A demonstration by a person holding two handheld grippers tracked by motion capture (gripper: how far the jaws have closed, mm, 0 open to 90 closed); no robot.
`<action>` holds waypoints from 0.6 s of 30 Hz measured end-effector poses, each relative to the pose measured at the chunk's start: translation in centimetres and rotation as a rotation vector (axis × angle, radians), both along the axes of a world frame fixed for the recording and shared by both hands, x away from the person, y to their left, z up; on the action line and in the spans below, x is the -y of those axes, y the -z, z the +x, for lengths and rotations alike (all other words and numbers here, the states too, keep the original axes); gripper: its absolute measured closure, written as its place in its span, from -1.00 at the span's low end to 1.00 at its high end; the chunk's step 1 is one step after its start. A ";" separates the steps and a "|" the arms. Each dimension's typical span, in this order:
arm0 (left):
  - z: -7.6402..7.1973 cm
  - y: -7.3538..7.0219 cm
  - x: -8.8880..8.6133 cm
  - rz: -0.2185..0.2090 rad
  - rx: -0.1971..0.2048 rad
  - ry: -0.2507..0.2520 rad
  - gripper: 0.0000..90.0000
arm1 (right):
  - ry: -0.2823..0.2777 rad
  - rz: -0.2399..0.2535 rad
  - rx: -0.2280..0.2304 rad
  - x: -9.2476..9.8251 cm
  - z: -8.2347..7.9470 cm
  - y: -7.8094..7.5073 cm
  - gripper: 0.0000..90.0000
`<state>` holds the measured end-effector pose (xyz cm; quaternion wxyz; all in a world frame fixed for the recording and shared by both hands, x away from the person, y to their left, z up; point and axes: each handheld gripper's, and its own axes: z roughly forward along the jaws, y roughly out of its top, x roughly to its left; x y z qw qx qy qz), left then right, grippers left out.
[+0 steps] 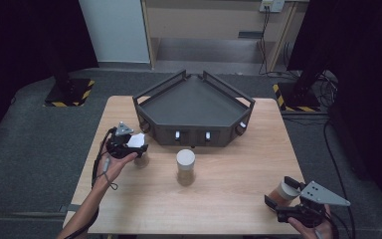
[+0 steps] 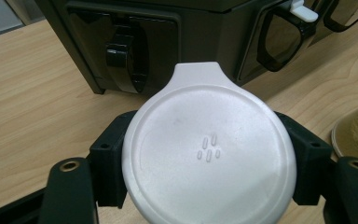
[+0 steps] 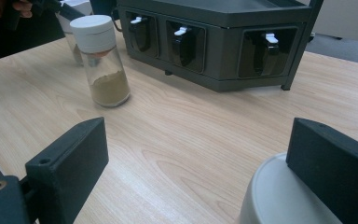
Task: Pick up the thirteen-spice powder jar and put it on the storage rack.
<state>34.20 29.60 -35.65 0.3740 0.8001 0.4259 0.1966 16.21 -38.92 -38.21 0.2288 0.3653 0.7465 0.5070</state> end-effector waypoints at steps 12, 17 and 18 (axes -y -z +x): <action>-0.2 -1.4 -1.5 -0.021 0.008 0.046 -0.34 | 0.000 0.000 -0.001 -0.1 0.0 0.0 -0.87; -0.2 -2.7 -1.7 -0.010 0.003 0.099 -0.34 | -0.001 0.000 -0.001 -0.1 0.0 0.0 -0.87; -0.2 -2.9 -1.7 -0.009 0.003 0.110 -0.34 | -0.001 0.001 -0.002 -0.1 0.0 0.0 -0.87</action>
